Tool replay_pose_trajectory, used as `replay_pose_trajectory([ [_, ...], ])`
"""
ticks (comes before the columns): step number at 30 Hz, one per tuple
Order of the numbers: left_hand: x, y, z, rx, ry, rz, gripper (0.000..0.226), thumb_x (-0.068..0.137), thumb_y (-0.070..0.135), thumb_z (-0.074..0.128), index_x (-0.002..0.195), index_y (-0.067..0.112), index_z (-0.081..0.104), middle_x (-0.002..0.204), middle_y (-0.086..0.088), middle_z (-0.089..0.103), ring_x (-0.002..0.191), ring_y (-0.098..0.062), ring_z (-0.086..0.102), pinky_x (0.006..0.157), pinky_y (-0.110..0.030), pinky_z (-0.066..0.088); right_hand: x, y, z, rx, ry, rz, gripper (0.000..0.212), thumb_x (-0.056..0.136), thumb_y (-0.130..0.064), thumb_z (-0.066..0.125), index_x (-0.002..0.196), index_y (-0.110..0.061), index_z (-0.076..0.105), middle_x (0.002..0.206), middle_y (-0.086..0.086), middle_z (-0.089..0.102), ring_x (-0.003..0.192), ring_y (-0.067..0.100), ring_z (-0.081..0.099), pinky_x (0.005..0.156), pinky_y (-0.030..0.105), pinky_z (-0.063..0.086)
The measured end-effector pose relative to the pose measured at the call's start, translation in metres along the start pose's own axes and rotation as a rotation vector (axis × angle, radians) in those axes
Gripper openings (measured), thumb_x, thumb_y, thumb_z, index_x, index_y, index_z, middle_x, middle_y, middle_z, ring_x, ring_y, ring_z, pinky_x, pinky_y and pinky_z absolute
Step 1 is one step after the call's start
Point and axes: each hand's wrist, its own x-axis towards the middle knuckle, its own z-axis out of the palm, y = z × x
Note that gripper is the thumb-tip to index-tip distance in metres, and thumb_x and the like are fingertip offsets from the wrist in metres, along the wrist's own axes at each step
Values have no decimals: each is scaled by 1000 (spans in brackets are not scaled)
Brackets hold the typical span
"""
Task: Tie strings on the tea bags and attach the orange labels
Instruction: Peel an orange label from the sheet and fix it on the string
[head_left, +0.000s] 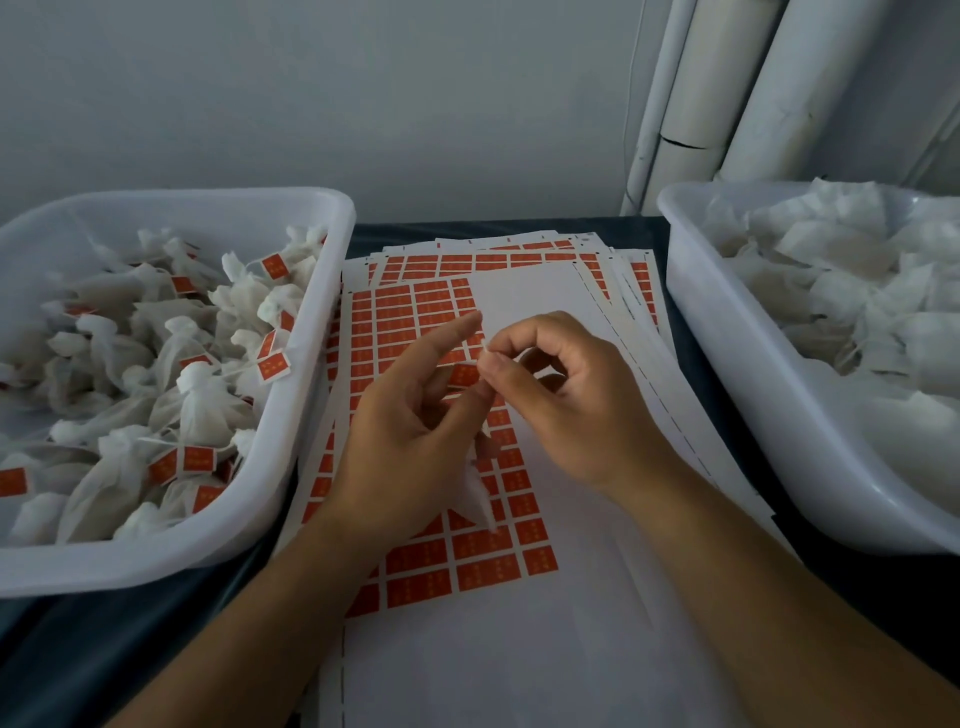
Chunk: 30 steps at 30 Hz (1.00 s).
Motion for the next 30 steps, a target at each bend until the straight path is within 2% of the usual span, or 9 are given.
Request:
replay_pose_trajectory([
  [3,1,-1,0,41,-2,-14,54,91,36,62,143,33,51,105,8,72,75,-15,70,60,-19,57,0,-1,1,-12,15,-10,8,100,-30,63,103,-22,66,102,-12,63,97,6,64,81,13,54],
  [5,1,-4,0,90,2,-6,50,95,34,64,143,34,50,130,11,65,105,-13,69,81,-26,62,-1,-1,2,-25,16,-13,10,100,-31,62,104,-22,65,102,-13,62,98,5,63,83,11,52],
  [7,2,-8,1,138,13,8,47,98,30,63,143,34,50,135,18,61,122,-6,62,92,-27,59,-1,-1,4,-31,16,-8,12,100,-33,61,106,-23,64,103,-15,62,99,6,64,85,11,52],
  [11,4,-13,2,256,54,-1,43,99,35,61,139,39,48,118,32,58,109,13,58,71,-4,51,-1,0,6,-19,46,1,11,101,-36,59,107,-28,63,101,-20,64,99,3,65,86,13,54],
  [15,2,-10,3,287,116,63,44,97,32,64,137,37,47,113,30,57,106,10,59,73,-3,49,-2,-1,8,10,71,32,14,101,-38,59,109,-27,64,97,-23,65,96,1,66,83,16,57],
  [19,-3,-5,7,314,199,155,50,93,35,70,132,47,40,112,21,61,99,-5,66,70,-11,54,-2,0,8,78,140,108,17,98,-38,62,110,-26,67,99,-15,71,93,6,70,83,22,61],
  [22,-2,-2,9,353,279,193,36,93,47,65,118,54,40,113,23,57,103,-3,63,72,-10,54,-3,0,9,127,178,140,17,97,-38,65,109,-27,69,96,-16,73,91,4,71,81,18,59],
  [26,-2,-4,9,454,341,258,16,92,44,62,106,38,54,107,13,58,90,-10,61,66,-8,47,-6,-1,14,168,224,144,12,96,-36,68,105,-29,70,93,-19,73,90,1,72,78,14,57],
  [30,-2,-6,9,456,367,233,12,92,39,66,103,36,63,103,13,59,88,-9,57,68,-7,42,-7,-2,16,182,259,136,15,97,-34,68,108,-26,72,94,-16,75,90,3,73,78,18,60],
])
